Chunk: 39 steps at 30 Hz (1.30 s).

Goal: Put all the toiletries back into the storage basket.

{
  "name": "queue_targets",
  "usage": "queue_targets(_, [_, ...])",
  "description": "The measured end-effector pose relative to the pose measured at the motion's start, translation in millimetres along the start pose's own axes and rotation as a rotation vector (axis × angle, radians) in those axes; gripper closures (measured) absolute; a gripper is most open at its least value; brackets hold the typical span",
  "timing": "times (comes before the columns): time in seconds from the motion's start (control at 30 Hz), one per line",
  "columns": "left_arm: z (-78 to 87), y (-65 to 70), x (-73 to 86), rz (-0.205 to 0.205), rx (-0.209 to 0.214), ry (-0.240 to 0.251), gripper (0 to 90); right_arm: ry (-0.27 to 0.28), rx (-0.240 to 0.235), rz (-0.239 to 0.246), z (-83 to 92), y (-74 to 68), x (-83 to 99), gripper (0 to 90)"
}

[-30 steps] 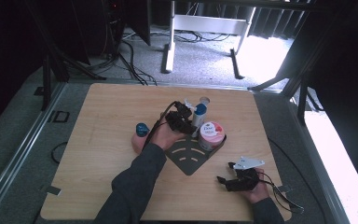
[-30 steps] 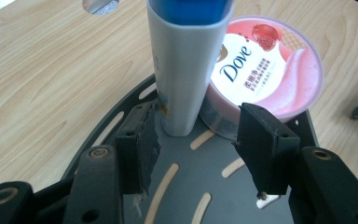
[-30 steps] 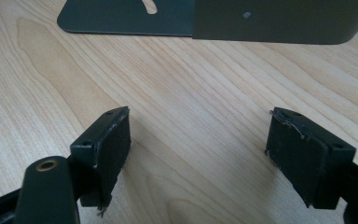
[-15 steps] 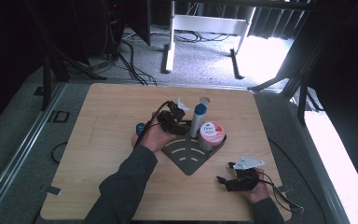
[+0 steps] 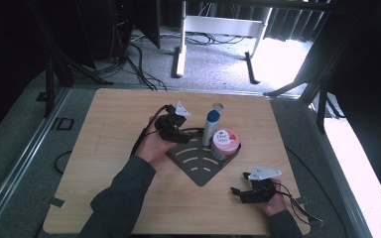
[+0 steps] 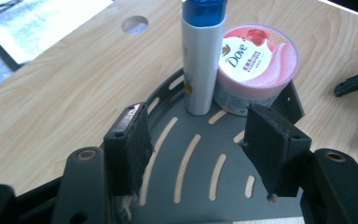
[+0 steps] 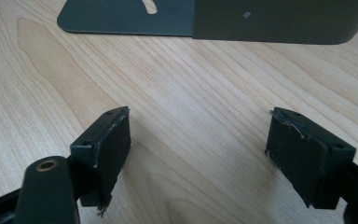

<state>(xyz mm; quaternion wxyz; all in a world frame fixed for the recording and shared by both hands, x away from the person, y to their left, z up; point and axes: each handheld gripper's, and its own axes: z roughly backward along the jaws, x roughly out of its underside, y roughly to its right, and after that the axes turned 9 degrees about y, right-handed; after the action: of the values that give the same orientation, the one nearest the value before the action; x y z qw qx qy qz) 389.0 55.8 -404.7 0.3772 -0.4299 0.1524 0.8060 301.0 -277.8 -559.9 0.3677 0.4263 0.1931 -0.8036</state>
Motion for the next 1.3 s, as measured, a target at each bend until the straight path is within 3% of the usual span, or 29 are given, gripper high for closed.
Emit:
queue_targets(0.23, [15.7, -10.1, 3.7, 0.029, -0.026, 0.028, 31.5, 0.001, 0.000, 0.000, -0.1, 0.0, 0.0, 21.5])
queue_targets(0.3, [18.4, -12.1, 5.0, 0.027, -0.062, 0.027, 27.6, 0.001, 0.000, 0.000, 0.0, 0.0, 0.0, 21.5])
queue_targets(0.43, [23.0, -17.2, 8.7, 0.039, -0.094, 0.028, 22.3, 0.000, 0.000, 0.002, 0.0, 0.1, 0.0, 21.5])
queue_targets(0.7, [28.6, -27.8, 29.2, 0.101, -0.088, 0.044, 19.5, 0.000, 0.000, 0.001, 0.0, 0.1, 0.0, 21.5])
queue_targets(0.87, [31.1, -31.6, 39.3, 0.110, -0.093, 0.038, 19.5, 0.000, 0.000, 0.001, 0.0, 0.1, 0.0, 21.5])
queue_targets(1.03, [33.0, -35.7, 54.7, 0.147, -0.077, 0.042, 19.9, 0.000, 0.000, 0.001, 0.0, 0.1, 0.0, 21.5])
queue_targets(1.3, [31.8, -37.7, 73.4, 0.160, -0.070, 0.031, 23.5, 0.000, 0.000, 0.001, 0.0, 0.1, 0.0, 21.5])
